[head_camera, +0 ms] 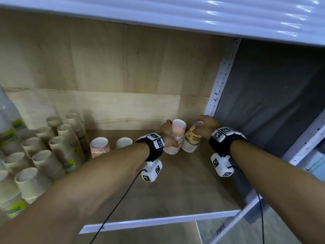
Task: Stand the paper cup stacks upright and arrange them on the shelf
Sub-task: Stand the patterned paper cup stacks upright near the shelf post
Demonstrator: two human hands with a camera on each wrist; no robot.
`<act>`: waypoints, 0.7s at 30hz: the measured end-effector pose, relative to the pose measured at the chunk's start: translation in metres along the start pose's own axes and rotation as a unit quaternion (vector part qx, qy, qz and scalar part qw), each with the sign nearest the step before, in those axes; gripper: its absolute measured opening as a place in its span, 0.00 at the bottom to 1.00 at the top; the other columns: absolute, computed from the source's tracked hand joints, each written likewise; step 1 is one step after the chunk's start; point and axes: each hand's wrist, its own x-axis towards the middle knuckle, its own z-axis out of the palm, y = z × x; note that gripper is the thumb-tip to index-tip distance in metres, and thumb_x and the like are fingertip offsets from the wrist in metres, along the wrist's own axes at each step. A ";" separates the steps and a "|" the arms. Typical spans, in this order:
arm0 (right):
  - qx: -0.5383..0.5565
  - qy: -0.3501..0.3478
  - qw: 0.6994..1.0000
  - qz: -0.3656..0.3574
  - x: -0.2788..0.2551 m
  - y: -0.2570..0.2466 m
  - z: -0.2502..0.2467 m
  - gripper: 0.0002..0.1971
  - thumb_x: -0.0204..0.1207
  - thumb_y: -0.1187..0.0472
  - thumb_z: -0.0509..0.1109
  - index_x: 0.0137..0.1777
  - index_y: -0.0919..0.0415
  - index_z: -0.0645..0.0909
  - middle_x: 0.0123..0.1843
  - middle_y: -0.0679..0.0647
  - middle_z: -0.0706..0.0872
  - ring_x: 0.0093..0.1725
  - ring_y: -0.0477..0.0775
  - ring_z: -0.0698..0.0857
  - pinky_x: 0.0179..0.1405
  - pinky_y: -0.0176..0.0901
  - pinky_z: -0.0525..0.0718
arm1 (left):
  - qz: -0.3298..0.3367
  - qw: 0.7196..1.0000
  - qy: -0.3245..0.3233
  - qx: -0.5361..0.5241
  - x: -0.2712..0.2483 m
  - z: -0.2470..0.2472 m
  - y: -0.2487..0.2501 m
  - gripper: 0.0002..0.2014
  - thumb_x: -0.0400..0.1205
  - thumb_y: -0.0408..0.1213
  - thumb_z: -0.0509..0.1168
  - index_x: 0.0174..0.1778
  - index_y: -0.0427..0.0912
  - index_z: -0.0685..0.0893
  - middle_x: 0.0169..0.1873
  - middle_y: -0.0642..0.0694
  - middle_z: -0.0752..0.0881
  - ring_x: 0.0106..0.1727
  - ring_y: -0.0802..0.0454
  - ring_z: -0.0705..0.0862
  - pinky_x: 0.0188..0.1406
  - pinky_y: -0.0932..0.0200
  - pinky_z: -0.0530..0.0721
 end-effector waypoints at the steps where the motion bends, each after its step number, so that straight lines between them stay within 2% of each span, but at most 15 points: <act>1: -0.009 -0.008 1.000 -0.011 -0.001 -0.003 -0.001 0.17 0.71 0.62 0.76 0.59 0.64 0.82 0.54 0.53 0.82 0.51 0.51 0.80 0.45 0.40 0.77 | -0.005 1.000 0.002 -0.002 -0.001 0.000 -0.002 0.40 0.63 0.37 0.84 0.67 0.40 0.69 0.62 0.42 0.81 0.62 0.41 0.81 0.53 0.52 0.82; 4: -0.021 -0.021 0.999 -0.033 -0.003 -0.010 0.001 0.17 0.71 0.61 0.76 0.60 0.63 0.83 0.56 0.54 0.84 0.51 0.49 0.80 0.46 0.37 0.74 | -0.021 1.000 0.004 -0.008 -0.004 0.004 -0.007 0.42 0.62 0.38 0.85 0.68 0.42 0.69 0.63 0.43 0.81 0.63 0.41 0.82 0.59 0.48 0.83; 8: -0.031 -0.059 0.997 -0.028 -0.007 -0.012 0.011 0.16 0.68 0.59 0.76 0.57 0.57 0.84 0.54 0.52 0.84 0.54 0.54 0.83 0.44 0.39 0.77 | -0.035 0.999 -0.001 -0.012 -0.008 0.008 -0.011 0.44 0.61 0.40 0.85 0.69 0.43 0.69 0.63 0.45 0.82 0.64 0.42 0.82 0.62 0.47 0.83; 11: -0.035 -0.076 0.996 -0.033 -0.011 -0.014 0.012 0.23 0.68 0.58 0.76 0.66 0.54 0.82 0.63 0.53 0.84 0.57 0.54 0.83 0.45 0.39 0.78 | -0.042 0.999 -0.004 -0.014 -0.013 0.010 -0.014 0.43 0.61 0.40 0.85 0.69 0.43 0.69 0.62 0.45 0.83 0.64 0.42 0.83 0.62 0.46 0.83; 14: -0.033 -0.087 0.995 -0.037 -0.014 -0.018 0.011 0.29 0.68 0.58 0.75 0.72 0.50 0.80 0.67 0.53 0.82 0.64 0.55 0.82 0.54 0.43 0.83 | -0.048 0.999 -0.014 -0.011 -0.016 0.011 -0.017 0.43 0.61 0.40 0.85 0.69 0.43 0.69 0.63 0.44 0.82 0.64 0.41 0.82 0.63 0.45 0.83; 18: -0.050 -0.097 0.994 -0.029 -0.015 -0.022 0.009 0.27 0.70 0.56 0.76 0.71 0.53 0.80 0.70 0.54 0.80 0.66 0.57 0.80 0.56 0.43 0.81 | -0.042 0.998 -0.031 -0.017 -0.019 0.006 -0.014 0.42 0.64 0.38 0.84 0.70 0.40 0.67 0.63 0.42 0.82 0.64 0.41 0.82 0.62 0.45 0.83; 21: -0.048 -0.104 0.993 -0.029 -0.015 -0.027 0.004 0.24 0.73 0.58 0.73 0.70 0.57 0.80 0.69 0.55 0.81 0.65 0.58 0.81 0.59 0.46 0.82 | -0.033 0.999 -0.038 -0.015 -0.020 -0.005 -0.006 0.40 0.66 0.35 0.82 0.68 0.42 0.65 0.60 0.41 0.81 0.61 0.39 0.83 0.57 0.43 0.86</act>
